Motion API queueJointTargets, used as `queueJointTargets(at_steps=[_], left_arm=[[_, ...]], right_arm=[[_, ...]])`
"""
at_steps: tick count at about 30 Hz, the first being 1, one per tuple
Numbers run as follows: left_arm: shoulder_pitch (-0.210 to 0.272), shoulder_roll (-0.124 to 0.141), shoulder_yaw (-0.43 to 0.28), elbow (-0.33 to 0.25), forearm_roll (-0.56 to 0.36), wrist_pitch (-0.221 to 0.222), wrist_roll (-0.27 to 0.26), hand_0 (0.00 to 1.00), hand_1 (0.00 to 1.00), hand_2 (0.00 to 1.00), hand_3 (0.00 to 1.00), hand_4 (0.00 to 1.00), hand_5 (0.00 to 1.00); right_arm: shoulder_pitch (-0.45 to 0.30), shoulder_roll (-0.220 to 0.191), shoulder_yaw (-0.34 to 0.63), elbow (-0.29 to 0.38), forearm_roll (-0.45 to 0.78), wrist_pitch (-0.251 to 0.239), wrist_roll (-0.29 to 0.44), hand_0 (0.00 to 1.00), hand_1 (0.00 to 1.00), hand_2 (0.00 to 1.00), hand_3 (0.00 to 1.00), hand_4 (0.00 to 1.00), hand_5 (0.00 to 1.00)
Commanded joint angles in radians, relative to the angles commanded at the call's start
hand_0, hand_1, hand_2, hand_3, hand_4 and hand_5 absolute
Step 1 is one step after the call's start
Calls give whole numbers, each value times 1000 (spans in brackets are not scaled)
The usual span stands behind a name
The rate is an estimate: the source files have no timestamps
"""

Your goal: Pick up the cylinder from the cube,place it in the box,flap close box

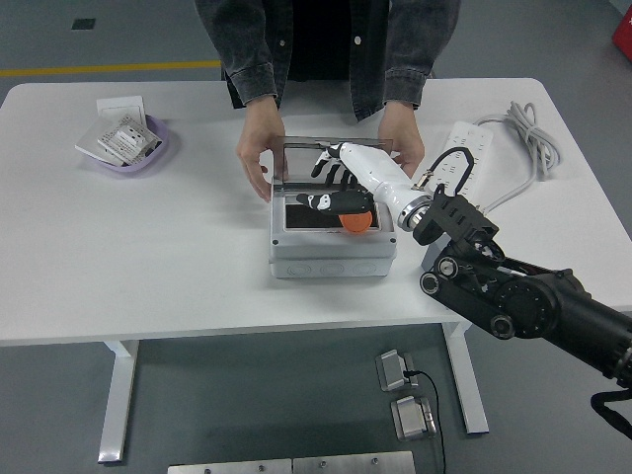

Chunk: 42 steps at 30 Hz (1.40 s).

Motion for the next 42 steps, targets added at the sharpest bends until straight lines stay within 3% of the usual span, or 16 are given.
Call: queueJointTargets(at_steps=[4, 8, 12, 15, 25, 26, 31, 32, 37, 38, 42], left_arm=[[1, -1, 2, 0, -3, 0, 0, 628, 647, 611, 625, 654, 192], [1, -1, 4, 1, -6, 0, 0, 628, 647, 608, 624, 650, 188], [0, -1, 9, 1, -10, 0, -1, 628, 647, 608, 624, 650, 188], [0, -1, 14, 2, -16, 0, -1, 628, 647, 609, 623, 649, 185], [0, -2, 36, 3, -34, -1, 0, 628, 647, 608, 623, 648, 181], [0, -2, 36, 3, -34, -1, 0, 628, 647, 607, 623, 648, 180], [-2, -2, 45, 3, -39, -1, 0, 628, 647, 607, 623, 648, 180], [-2, -1, 46, 3, -40, -1, 0, 628, 647, 607, 624, 648, 180], [-6, -1, 48, 2, -38, -1, 0, 628, 647, 607, 624, 648, 180], [-6, -1, 49, 1, -39, -1, 0, 628, 647, 607, 624, 648, 180], [-7, -2, 56, 2, -42, -1, 0, 628, 647, 607, 624, 648, 180]], right_arm=[[-41, -55, 95, 114, -10, 49, -36, 379, 340, 430, 508, 934, 584], [-55, -85, 182, 222, -17, 75, -53, 366, 338, 431, 511, 928, 587], [-52, -88, 227, 296, -14, 83, -57, 366, 338, 431, 511, 928, 587], [-43, -80, 238, 300, -7, 84, -54, 365, 337, 429, 512, 922, 592], [61, -32, 177, 117, 37, 84, -19, 364, 338, 430, 507, 926, 605], [71, -27, 169, 97, 40, 84, -16, 476, 366, 438, 516, 936, 643], [127, 0, 115, -12, 80, 79, 4, 476, 366, 438, 516, 936, 643], [140, 7, 98, -40, 94, 76, 12, 612, 528, 504, 520, 971, 766], [187, 35, 37, -154, 147, 67, 43, 612, 528, 504, 520, 971, 766], [193, 39, 30, -174, 156, 67, 47, 678, 593, 552, 522, 983, 801], [214, 48, 4, -244, 191, 62, 62, 678, 593, 552, 522, 983, 801]])
